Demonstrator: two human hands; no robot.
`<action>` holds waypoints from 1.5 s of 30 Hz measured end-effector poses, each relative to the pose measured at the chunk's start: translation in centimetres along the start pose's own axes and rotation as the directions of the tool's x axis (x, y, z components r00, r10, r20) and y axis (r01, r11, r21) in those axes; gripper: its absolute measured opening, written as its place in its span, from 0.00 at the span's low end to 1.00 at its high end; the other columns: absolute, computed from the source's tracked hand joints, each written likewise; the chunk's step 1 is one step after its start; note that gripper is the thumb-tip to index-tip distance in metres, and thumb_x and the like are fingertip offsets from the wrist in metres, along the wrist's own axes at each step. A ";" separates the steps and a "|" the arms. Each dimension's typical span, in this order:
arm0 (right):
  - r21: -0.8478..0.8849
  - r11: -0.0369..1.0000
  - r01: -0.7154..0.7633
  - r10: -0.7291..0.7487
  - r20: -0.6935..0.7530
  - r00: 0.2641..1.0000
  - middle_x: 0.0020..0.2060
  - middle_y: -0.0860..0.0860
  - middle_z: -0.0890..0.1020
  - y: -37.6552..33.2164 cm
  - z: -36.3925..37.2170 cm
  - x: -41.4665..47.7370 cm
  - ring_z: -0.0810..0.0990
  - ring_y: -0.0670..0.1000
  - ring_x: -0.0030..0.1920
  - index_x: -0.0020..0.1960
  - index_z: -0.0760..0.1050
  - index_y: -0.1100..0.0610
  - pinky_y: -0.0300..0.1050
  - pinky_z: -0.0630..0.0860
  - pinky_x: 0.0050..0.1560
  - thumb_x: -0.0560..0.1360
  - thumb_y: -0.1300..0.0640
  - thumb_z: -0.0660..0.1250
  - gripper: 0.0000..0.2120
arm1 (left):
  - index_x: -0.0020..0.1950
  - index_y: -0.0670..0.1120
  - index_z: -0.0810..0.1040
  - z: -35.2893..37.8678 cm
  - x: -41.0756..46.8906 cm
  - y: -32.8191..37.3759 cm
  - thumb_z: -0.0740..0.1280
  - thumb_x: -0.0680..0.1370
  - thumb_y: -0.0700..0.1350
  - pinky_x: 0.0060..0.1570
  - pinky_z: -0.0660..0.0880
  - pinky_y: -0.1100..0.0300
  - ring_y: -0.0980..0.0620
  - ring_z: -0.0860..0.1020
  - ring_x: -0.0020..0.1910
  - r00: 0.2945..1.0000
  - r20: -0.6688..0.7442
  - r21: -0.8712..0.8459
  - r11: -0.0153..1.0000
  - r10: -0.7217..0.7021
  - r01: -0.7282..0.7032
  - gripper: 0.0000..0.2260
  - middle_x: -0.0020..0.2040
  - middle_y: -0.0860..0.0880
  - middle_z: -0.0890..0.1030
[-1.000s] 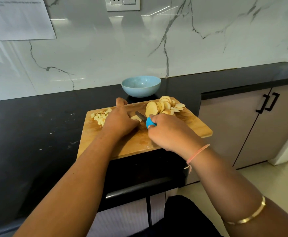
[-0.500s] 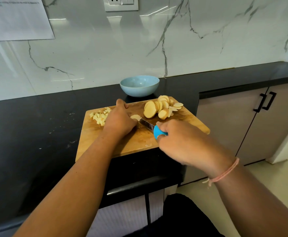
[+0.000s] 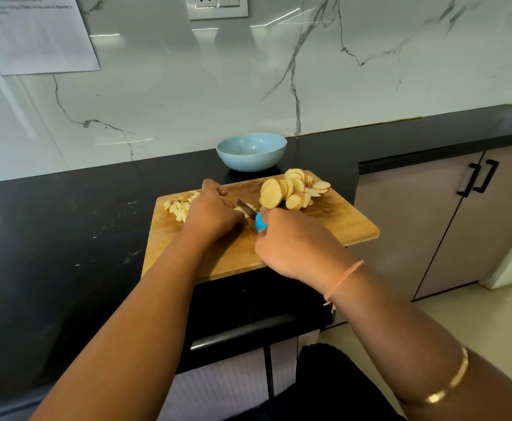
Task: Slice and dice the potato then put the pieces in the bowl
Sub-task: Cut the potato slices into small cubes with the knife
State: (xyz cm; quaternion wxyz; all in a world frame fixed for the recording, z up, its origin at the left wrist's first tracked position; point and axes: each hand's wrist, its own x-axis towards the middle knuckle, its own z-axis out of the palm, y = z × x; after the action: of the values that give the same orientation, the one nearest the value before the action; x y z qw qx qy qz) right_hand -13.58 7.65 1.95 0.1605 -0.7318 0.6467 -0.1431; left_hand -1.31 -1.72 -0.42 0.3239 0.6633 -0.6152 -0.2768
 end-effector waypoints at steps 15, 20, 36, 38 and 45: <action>0.042 0.999 0.024 -0.022 -0.047 0.999 0.48 0.48 0.74 0.5 -1.9 -3.3 0.75 0.49 0.49 0.73 0.63 0.50 0.45 0.76 0.52 0.80 0.54 0.56 0.21 | 0.58 0.47 0.65 -1.3 0.4 -0.3 0.71 0.74 0.36 0.41 0.76 0.61 0.52 0.78 0.43 0.995 0.089 -0.063 0.997 -0.036 0.042 0.19 0.47 0.46 0.79; 0.081 0.997 -0.001 0.001 -0.002 1.000 0.52 0.51 0.76 -0.5 -1.1 -0.7 0.76 0.52 0.51 0.71 0.66 0.52 0.46 0.75 0.52 0.79 0.56 0.56 0.20 | 0.56 0.48 0.65 -1.3 0.3 -0.3 0.69 0.75 0.35 0.38 0.75 0.64 0.52 0.78 0.46 0.997 0.067 -0.081 0.995 -0.047 0.052 0.17 0.50 0.45 0.79; -0.051 0.998 0.039 -0.038 0.011 0.999 0.37 0.46 0.67 0.2 -0.6 -4.2 0.74 0.50 0.46 0.72 0.63 0.52 0.45 0.74 0.45 0.80 0.53 0.55 0.21 | 0.57 0.47 0.66 -0.9 0.1 -0.4 0.71 0.74 0.37 0.35 0.71 0.65 0.52 0.78 0.46 0.999 -0.038 -0.030 1.000 0.005 -0.006 0.18 0.49 0.45 0.80; -0.027 0.999 0.031 -0.030 0.016 0.999 0.40 0.46 0.71 0.5 -1.1 -4.4 0.75 0.50 0.48 0.72 0.64 0.51 0.46 0.76 0.50 0.79 0.53 0.56 0.21 | 0.56 0.47 0.66 -0.9 0.2 -0.5 0.71 0.74 0.37 0.34 0.70 0.65 0.53 0.77 0.44 0.999 -0.042 -0.030 0.999 0.017 -0.018 0.18 0.48 0.46 0.79; 0.104 0.995 0.007 0.002 -0.090 0.996 0.59 0.48 0.76 1.7 -1.4 -3.5 0.74 0.47 0.51 0.75 0.58 0.46 0.45 0.76 0.52 0.80 0.51 0.56 0.24 | 0.56 0.47 0.65 -1.2 0.7 -1.1 0.69 0.75 0.36 0.38 0.74 0.64 0.54 0.77 0.44 0.997 -0.059 -0.019 0.998 0.051 -0.052 0.16 0.47 0.48 0.79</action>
State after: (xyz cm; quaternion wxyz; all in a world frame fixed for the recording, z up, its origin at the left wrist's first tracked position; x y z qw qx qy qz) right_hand -16.12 10.89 2.52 0.1689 -0.7161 0.6440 -0.2096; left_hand 0.34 -2.30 -0.49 0.3555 0.6515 -0.6197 -0.2552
